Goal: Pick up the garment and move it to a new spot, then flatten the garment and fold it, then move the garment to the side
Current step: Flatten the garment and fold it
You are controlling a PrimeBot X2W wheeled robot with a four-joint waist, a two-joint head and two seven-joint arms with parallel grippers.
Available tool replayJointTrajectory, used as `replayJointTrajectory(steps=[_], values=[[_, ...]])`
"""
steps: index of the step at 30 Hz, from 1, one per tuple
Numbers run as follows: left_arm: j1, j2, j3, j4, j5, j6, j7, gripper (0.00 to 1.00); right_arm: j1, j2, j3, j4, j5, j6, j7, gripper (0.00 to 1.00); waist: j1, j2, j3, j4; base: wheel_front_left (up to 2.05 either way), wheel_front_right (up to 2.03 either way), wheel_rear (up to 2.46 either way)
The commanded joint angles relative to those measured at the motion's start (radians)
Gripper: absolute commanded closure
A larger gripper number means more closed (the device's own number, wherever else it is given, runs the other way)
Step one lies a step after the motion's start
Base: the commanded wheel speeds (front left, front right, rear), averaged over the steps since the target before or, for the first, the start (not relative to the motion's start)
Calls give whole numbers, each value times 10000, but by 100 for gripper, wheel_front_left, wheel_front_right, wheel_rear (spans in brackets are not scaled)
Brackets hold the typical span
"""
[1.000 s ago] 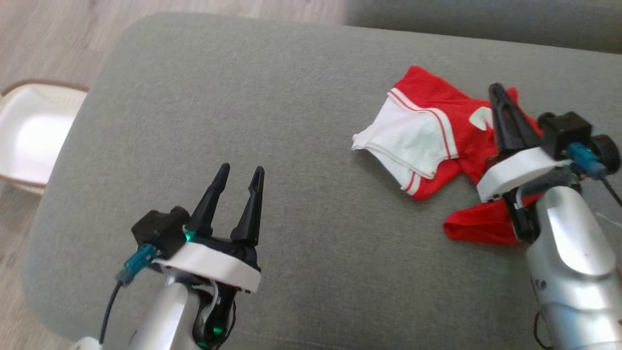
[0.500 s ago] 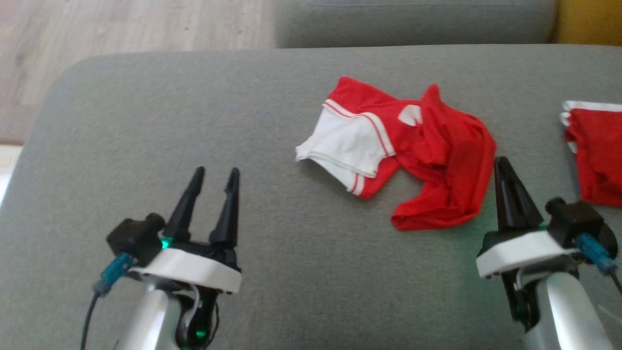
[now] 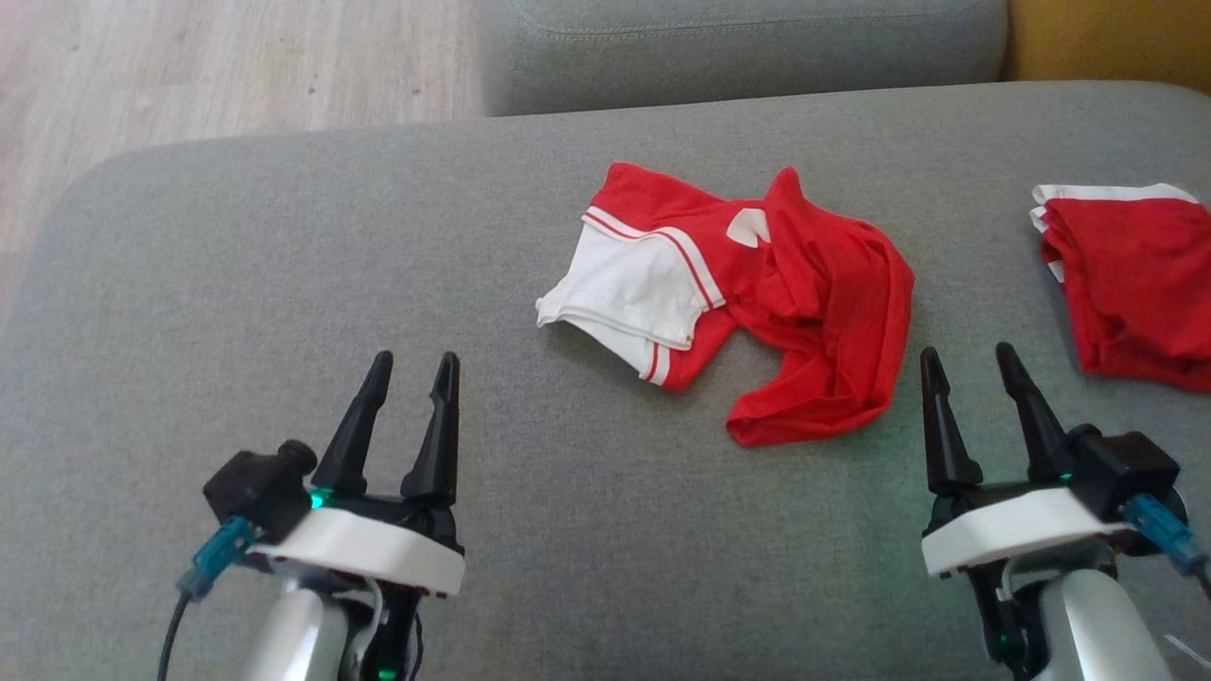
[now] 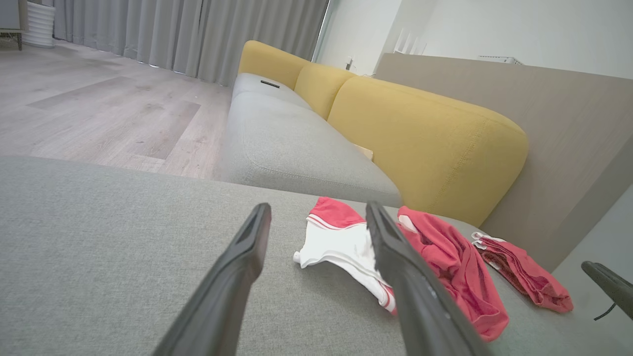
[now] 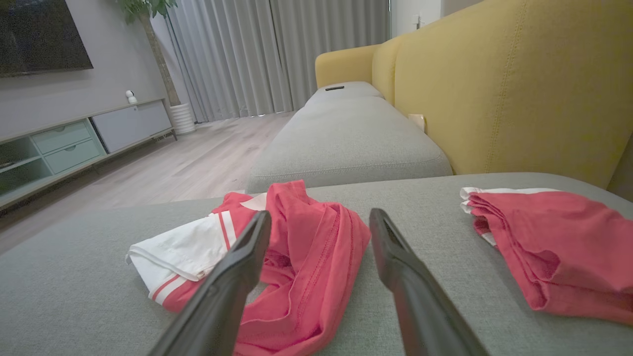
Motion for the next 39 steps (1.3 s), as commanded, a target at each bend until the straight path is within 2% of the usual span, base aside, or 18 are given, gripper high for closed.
replayJointTrajectory(steps=[1, 9, 14, 20, 29, 39], values=[[-353, 32, 313, -320, 78, -27, -53, 0, -331, -24, 180, -395, 32, -9, -96, 0, 0, 0, 30, 44, 0, 0, 0], [-555, 32, 86, -337, 54, -56, -53, 0, -743, -23, 487, -349, 94, -9, 21, 0, 0, 0, 485, 507, 0, 0, 0], [-756, 32, -106, -304, -23, -45, -53, 0, -1334, -23, 943, 96, 443, -9, 334, 0, 0, 0, 877, 958, 0, 0, 0], [-978, 32, -320, -238, -113, -35, -53, 0, -2118, -23, 1381, 1246, 1089, -9, 781, 0, 0, 0, 1321, 1513, 0, 0, 0], [-1299, 32, -621, -224, -235, 12, -53, 0, -3309, -22, 1701, 3073, 3042, -9, 1420, 0, 0, 0, 1788, 2205, 0, 0, 0], [-1464, 32, -776, -253, -350, 85, -53, 0, -4469, -31, 1280, 4599, 3107, -9, 1427, 0, 0, 0, 2088, 2586, 0, 0, 0]])
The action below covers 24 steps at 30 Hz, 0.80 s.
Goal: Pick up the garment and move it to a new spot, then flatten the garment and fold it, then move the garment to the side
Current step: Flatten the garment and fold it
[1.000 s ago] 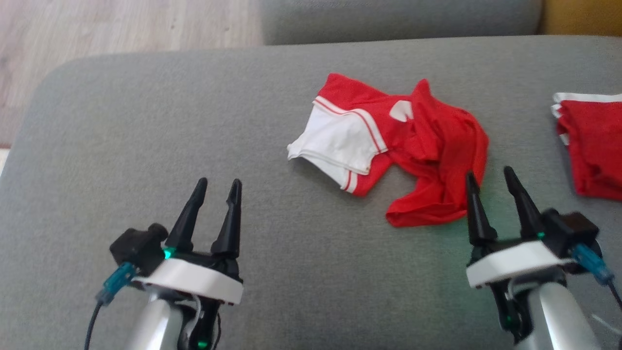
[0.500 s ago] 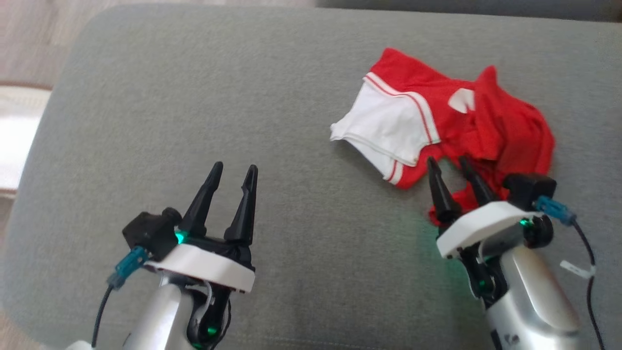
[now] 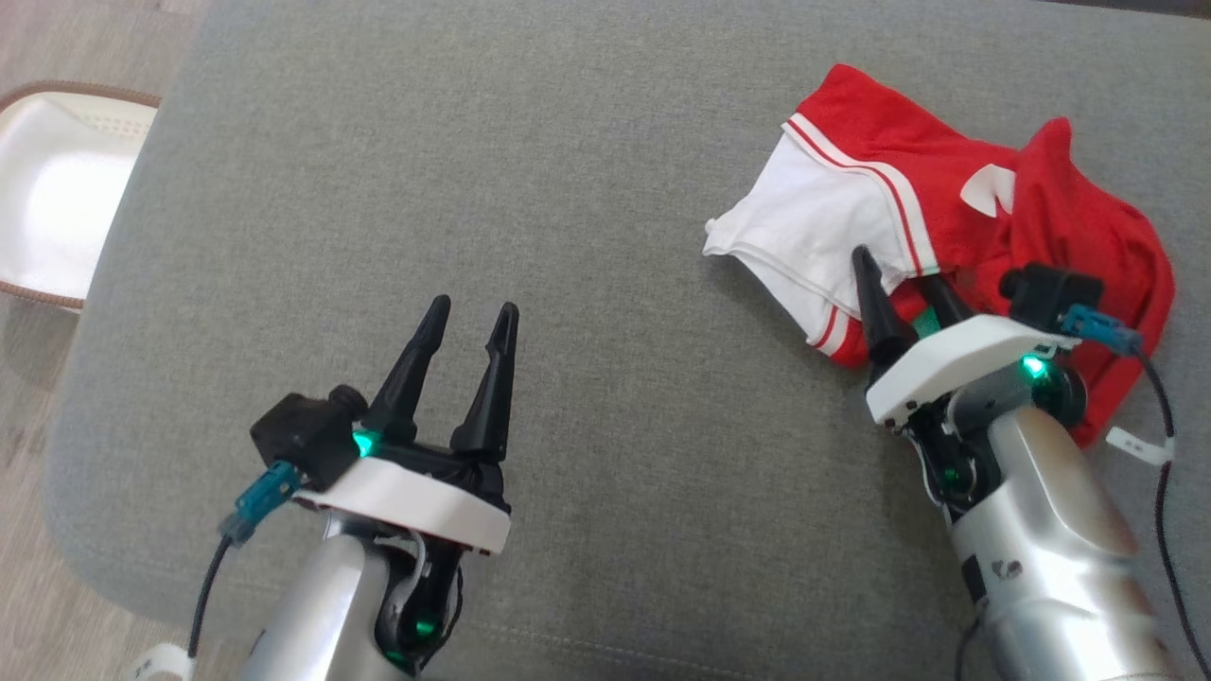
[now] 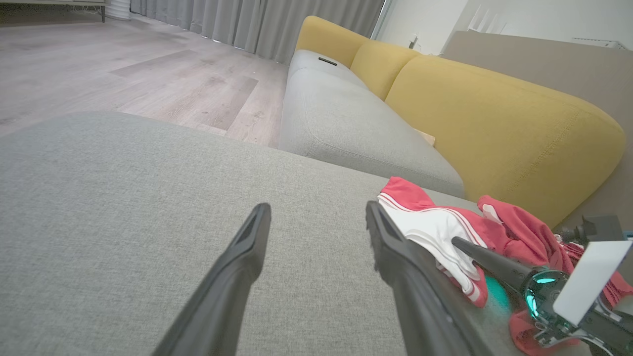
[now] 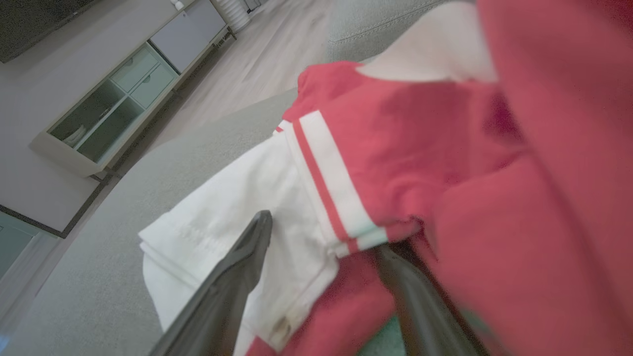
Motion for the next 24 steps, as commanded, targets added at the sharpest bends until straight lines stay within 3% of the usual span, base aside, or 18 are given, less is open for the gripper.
replayJointTrajectory(steps=[1, 5, 6, 7, 17, 24], values=[[-400, 43, 245, -327, -61, 29, -53, 0, -273, 61, 234, -167, -73, -9, -160, 0, 0, 0, 9, 14, 0, 0, 0], [-391, 43, 218, -311, -104, 73, -53, 0, -441, 62, 442, -222, -68, -9, -491, 0, 0, 0, -49, -11, 0, 0, 0], [-381, 43, 212, -300, -114, 82, -53, 0, -457, 62, 496, -230, -68, -9, -554, 41, 0, 0, -88, -32, 0, 0, 0], [-368, 43, 204, -284, -123, 89, -53, 0, -469, 59, 569, -243, -100, -9, -620, 100, 0, 0, -124, -54, 0, 0, 0], [-174, 43, 169, -180, -124, 101, -53, 0, -508, 19, 1633, -1363, -234, -9, -786, 100, 0, 0, -708, -307, 0, 0, 0], [-85, 43, 233, -235, -126, 93, -53, 0, -1125, -239, 2252, -3205, 197, -9, 454, 100, 0, 0, -809, -303, 0, 0, 0]])
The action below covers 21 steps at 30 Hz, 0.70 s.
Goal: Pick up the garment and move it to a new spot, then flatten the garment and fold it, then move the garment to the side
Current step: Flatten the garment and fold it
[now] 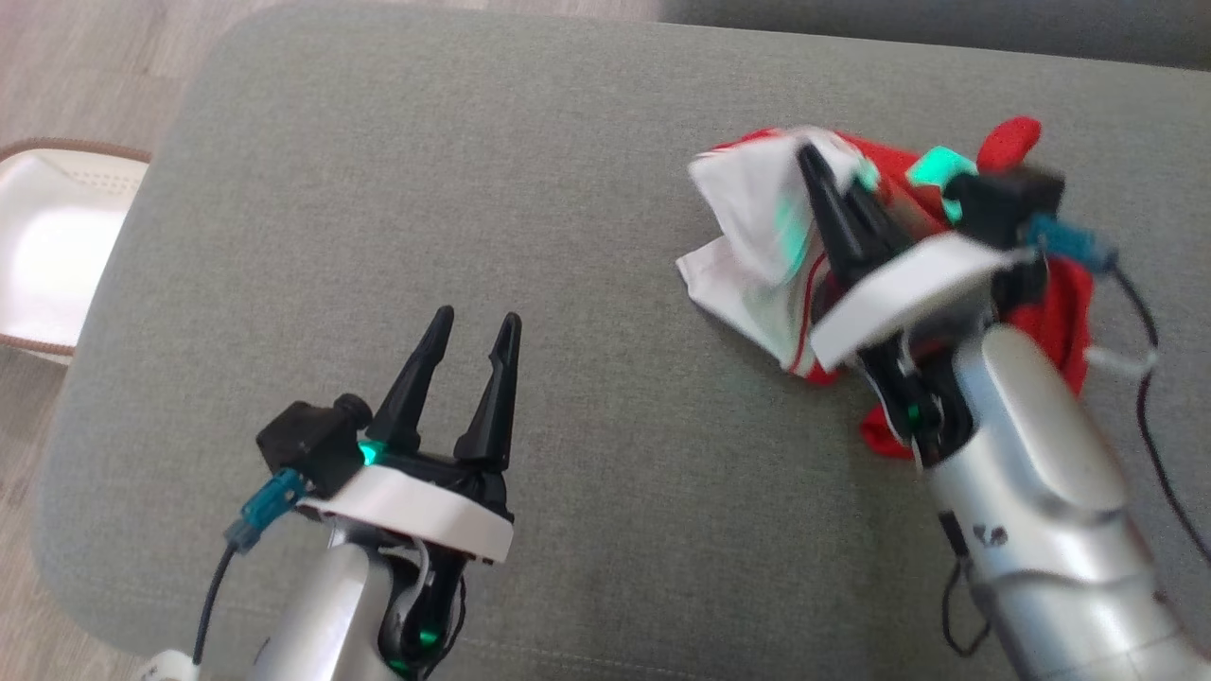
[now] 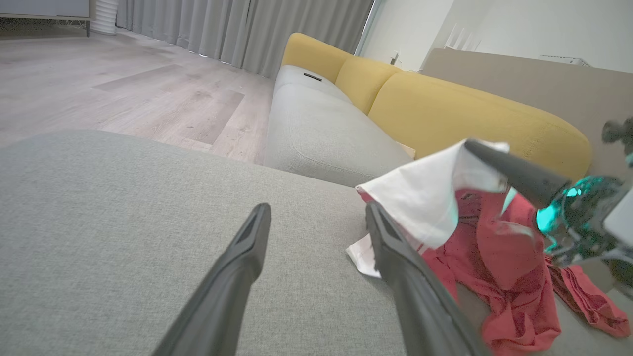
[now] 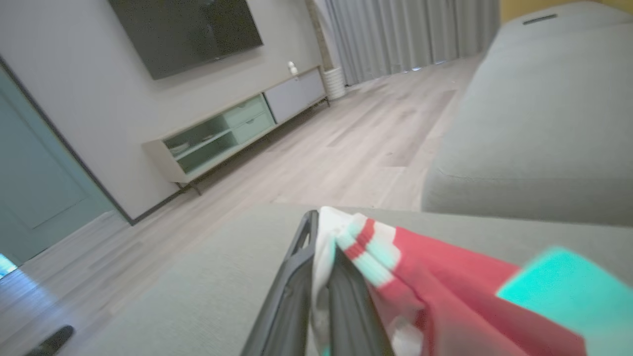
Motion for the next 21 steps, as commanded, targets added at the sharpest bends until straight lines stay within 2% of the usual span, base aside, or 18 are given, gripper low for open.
replayJointTrajectory(steps=[1, 5, 9, 15, 20, 21], values=[[-183, 43, 319, -318, -58, 12, -53, 0, -556, 98, 343, -732, 177, -7, 247, 100, 0, 0, 10, 42, 0, 0, 0], [-175, 43, 304, -368, -128, 26, -53, 0, -750, -79, 628, -2024, 739, -7, 1221, 100, 0, 0, 105, 187, 0, 0, 0], [-235, 43, 292, -397, -144, 31, -53, 0, -1286, -542, 117, -2530, 877, -7, 1937, 100, 0, 0, 358, 306, 0, 0, 0], [-505, 43, 187, -432, -173, -8, -53, 0, -2680, -1303, -451, -1449, 1092, -7, 2784, 100, 0, 0, 825, 513, 0, 0, 0], [-832, 43, 39, -489, -292, -24, -53, 0, -4398, -2522, -553, 723, 704, -7, 3047, 100, 0, 0, 1265, 714, 0, 0, 0], [-872, 43, 24, -488, -321, -12, -53, 0, -4701, -2767, -576, 1288, 450, -7, 3013, 72, 0, 0, 1318, 723, 0, 0, 0]])
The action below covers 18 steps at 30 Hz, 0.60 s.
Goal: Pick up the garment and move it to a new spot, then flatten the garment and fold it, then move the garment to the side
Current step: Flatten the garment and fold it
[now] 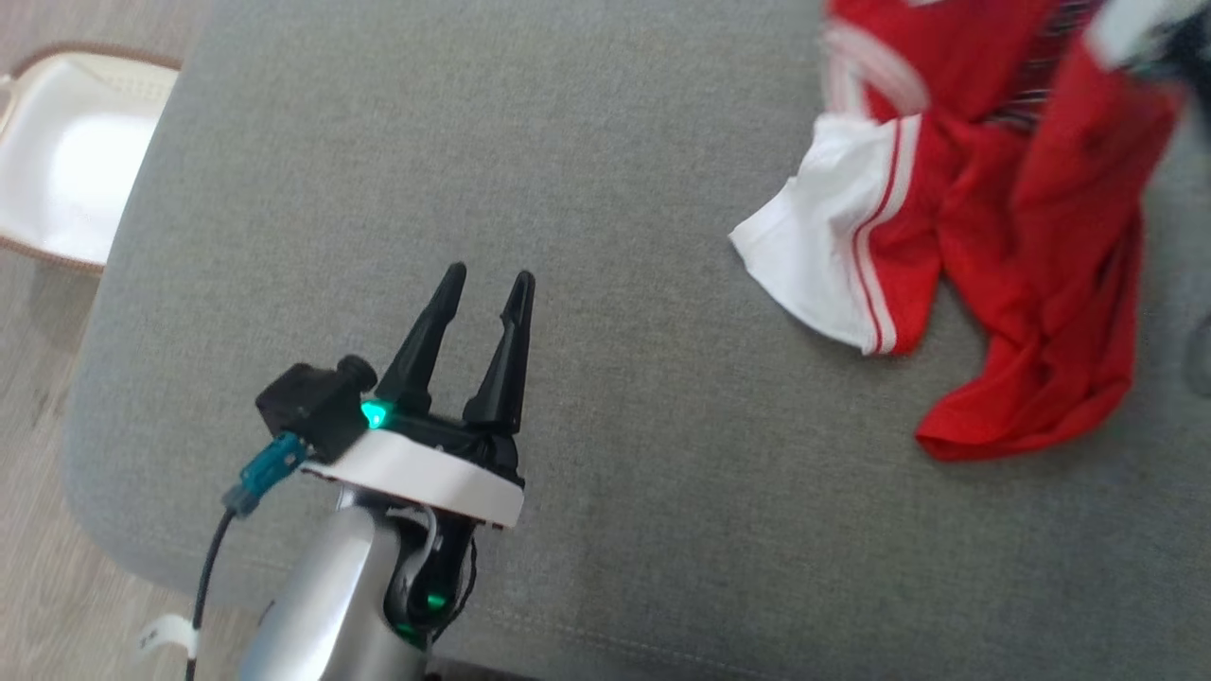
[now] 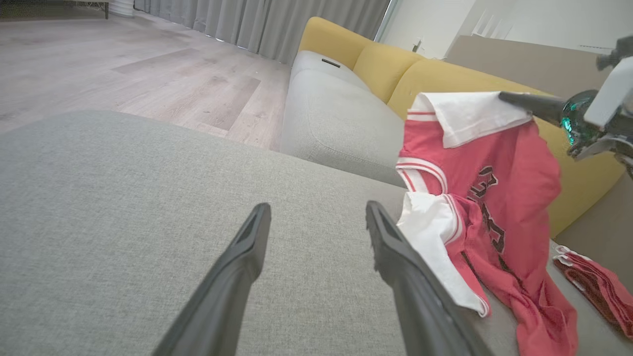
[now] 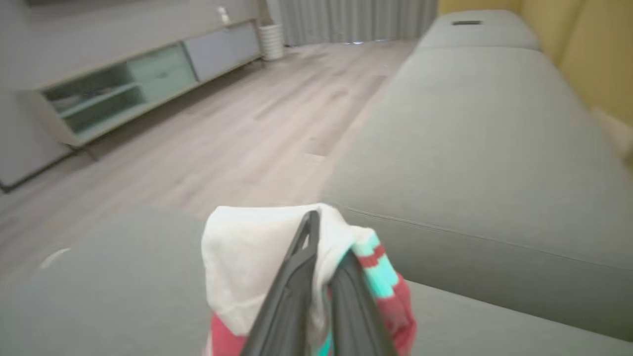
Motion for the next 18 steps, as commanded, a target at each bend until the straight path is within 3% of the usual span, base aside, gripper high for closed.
replayJointTrajectory(steps=[1, 5, 8, 13, 18], values=[[-314, 51, 242, -354, -62, -1, -53, 0, -535, -289, -124, 342, -458, -7, -165, 0, -1, 0, 161, 72, 0, 0, 0], [-397, 51, 182, -301, -117, 19, -53, 0, -1471, -634, -895, 2572, -1608, -7, -910, 0, -1, 0, 214, 52, 0, 0, 0], [-405, 51, 227, -250, -114, 45, -53, 0, -1945, -365, -1516, 3987, -2212, -7, -1818, 0, -1, 0, 89, -157, 0, 0, 0], [-389, 51, 395, -223, -5, 45, -53, 0, -1898, 162, -1414, 4541, -2145, -7, -2584, 0, -1, 0, -238, -560, 0, 0, 0], [-291, 51, 629, -227, 184, 27, -53, 0, -1352, 586, -739, 4074, -1552, -7, -3374, 0, -1, 0, -672, -1049, 0, 0, 0]])
